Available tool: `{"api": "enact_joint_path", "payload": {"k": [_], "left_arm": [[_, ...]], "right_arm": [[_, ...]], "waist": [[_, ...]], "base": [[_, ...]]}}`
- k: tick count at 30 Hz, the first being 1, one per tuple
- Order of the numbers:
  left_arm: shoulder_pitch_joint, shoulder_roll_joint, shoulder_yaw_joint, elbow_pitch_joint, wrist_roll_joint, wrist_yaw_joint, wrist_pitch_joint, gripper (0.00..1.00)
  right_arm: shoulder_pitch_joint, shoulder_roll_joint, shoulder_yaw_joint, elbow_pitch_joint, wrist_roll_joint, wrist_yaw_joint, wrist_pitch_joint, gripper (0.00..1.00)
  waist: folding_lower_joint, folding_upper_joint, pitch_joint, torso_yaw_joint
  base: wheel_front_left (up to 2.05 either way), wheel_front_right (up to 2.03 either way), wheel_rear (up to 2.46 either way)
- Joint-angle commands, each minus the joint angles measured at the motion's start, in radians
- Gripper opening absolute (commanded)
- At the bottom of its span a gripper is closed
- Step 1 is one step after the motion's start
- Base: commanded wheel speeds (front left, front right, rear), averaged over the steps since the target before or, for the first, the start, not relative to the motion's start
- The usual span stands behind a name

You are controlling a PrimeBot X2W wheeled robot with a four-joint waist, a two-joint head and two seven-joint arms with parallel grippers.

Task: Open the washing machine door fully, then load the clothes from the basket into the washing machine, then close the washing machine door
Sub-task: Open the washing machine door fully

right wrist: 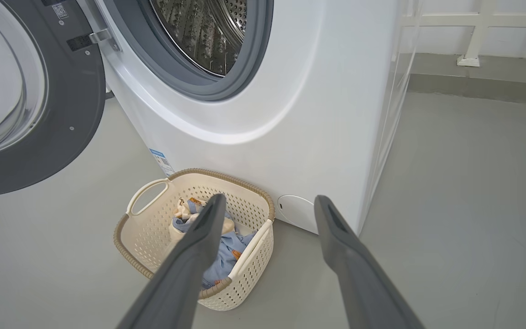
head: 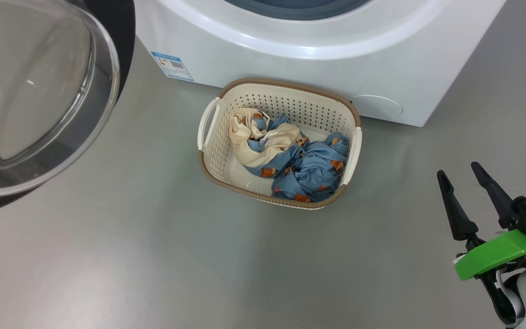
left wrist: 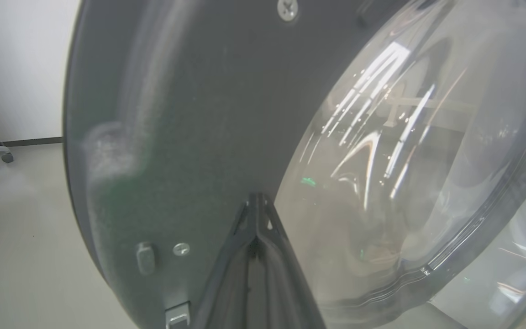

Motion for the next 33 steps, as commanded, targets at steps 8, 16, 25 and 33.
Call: {"api": "enact_joint_path", "payload": {"k": [8,16,25,33], "left_arm": [[0.023,0.065,0.037,-0.028,-0.008,-0.009,-0.005,0.00],[0.160,0.017,-0.044,-0.129,-0.070,-0.011,-0.005,0.00],[0.332,-0.035,-0.151,-0.271,-0.145,-0.011,-0.005,0.85],[0.450,-0.084,-0.216,-0.401,-0.159,-0.011,-0.005,1.00]], "right_arm": [[-0.002,0.020,0.013,-0.016,-0.006,0.002,-0.012,1.00],[0.044,0.048,0.003,-0.018,0.012,0.002,-0.012,1.00],[0.088,0.064,0.002,-0.028,0.016,0.002,-0.012,1.00],[0.125,0.077,-0.015,-0.038,0.013,0.002,-0.012,1.00]], "waist": [[0.0000,-0.0001,-0.048,-0.013],[0.0000,-0.0001,-0.120,-0.026],[0.0000,-0.0001,-0.193,-0.036],[0.0000,-0.0001,-0.247,-0.050]], "base": [[0.00,0.00,0.00],[0.00,0.00,0.00],[0.00,0.00,0.00],[0.00,0.00,0.00]]}}
